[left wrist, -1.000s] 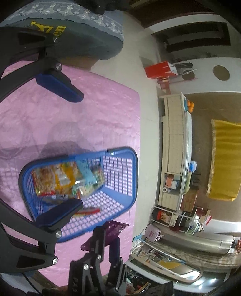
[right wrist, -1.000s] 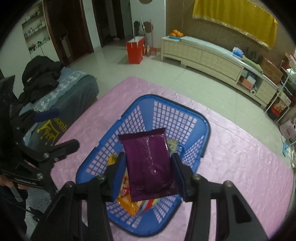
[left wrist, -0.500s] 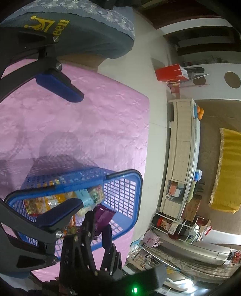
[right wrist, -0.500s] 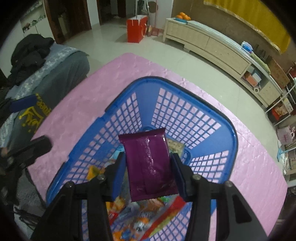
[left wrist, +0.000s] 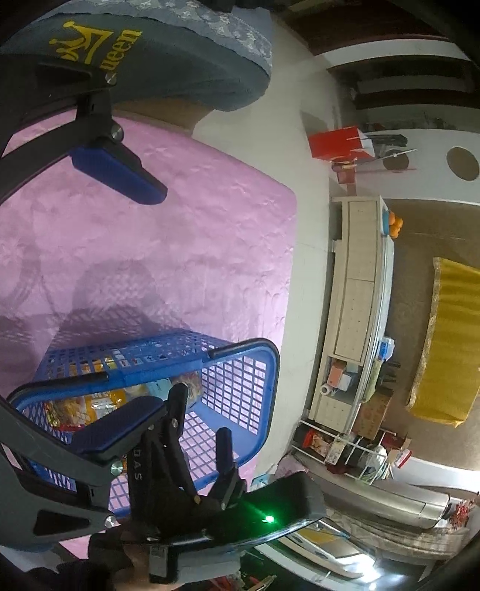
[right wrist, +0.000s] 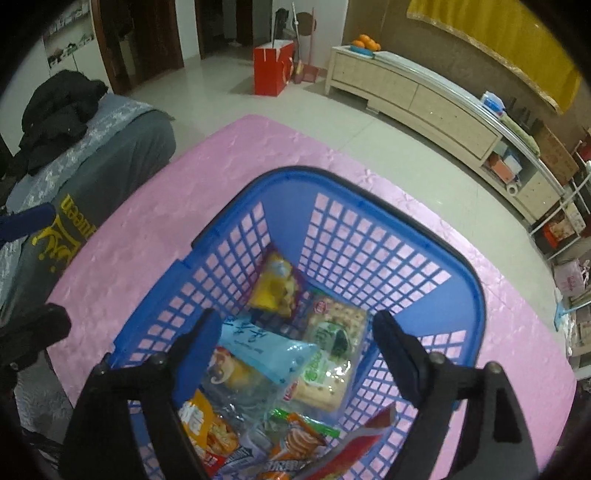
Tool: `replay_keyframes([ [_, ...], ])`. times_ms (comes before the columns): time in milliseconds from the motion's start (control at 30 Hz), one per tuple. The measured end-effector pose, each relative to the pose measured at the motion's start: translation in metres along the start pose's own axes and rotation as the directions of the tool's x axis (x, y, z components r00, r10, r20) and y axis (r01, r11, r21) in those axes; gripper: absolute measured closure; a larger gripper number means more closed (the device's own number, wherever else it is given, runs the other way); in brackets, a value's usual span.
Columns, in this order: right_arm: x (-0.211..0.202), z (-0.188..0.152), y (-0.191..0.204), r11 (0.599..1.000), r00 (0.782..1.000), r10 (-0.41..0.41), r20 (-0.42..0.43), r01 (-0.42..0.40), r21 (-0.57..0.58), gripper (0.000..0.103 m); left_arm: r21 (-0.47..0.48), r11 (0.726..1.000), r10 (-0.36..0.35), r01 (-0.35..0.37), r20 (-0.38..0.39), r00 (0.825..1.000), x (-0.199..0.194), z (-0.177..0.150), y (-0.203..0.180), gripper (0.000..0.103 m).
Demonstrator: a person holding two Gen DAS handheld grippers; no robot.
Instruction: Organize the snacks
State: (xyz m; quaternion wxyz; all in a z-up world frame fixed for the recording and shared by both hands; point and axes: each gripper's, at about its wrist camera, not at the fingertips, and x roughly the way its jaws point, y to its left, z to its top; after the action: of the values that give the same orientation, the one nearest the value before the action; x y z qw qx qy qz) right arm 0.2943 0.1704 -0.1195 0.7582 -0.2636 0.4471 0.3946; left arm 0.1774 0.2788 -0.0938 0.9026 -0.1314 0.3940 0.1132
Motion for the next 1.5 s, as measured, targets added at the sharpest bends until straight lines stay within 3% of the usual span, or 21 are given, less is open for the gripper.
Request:
replay_keyframes([
  [400,-0.056,-0.027,-0.007,0.998,0.994,-0.043,0.103,0.038,0.048,0.016,0.026,1.0,-0.014,0.014,-0.004,1.0,-0.006,-0.008,-0.023,0.0],
  [600,-0.094,-0.065,-0.016,0.99,0.987,-0.067,0.143,0.049,0.129,0.016,0.043,0.998,-0.038,0.038,-0.004,0.999,-0.022,-0.023,-0.048,0.0],
  [733,-0.12,-0.103,-0.023,0.972,0.977,-0.051,0.207,0.001,0.236,0.016,0.06,0.997,-0.053,0.051,0.041,0.998,-0.048,-0.039,-0.069,0.0],
  [833,-0.134,-0.13,-0.023,0.957,0.972,-0.08,0.22,0.014,0.289,0.016,0.066,0.995,-0.081,0.076,0.069,0.994,-0.068,-0.055,-0.086,0.0],
  [1033,-0.178,-0.19,-0.013,0.928,0.945,-0.193,0.263,0.089,0.363,0.016,0.043,0.992,-0.121,0.117,0.095,0.988,-0.096,-0.082,-0.113,0.0],
  [1333,-0.22,-0.241,-0.007,0.884,0.908,-0.301,0.292,0.151,0.442,0.016,0.065,0.986,-0.165,0.156,0.158,0.974,-0.137,-0.112,-0.154,0.0],
  [1433,-0.233,-0.25,-0.005,0.878,0.897,-0.317,0.308,0.154,0.453,0.012,0.11,0.983,-0.162,0.144,0.176,0.971,-0.149,-0.116,-0.166,0.0],
  [1500,-0.246,-0.256,-0.004,0.871,0.881,-0.335,0.335,0.155,0.466,0.004,0.137,0.981,-0.161,0.136,0.188,0.969,-0.155,-0.116,-0.174,0.0],
])
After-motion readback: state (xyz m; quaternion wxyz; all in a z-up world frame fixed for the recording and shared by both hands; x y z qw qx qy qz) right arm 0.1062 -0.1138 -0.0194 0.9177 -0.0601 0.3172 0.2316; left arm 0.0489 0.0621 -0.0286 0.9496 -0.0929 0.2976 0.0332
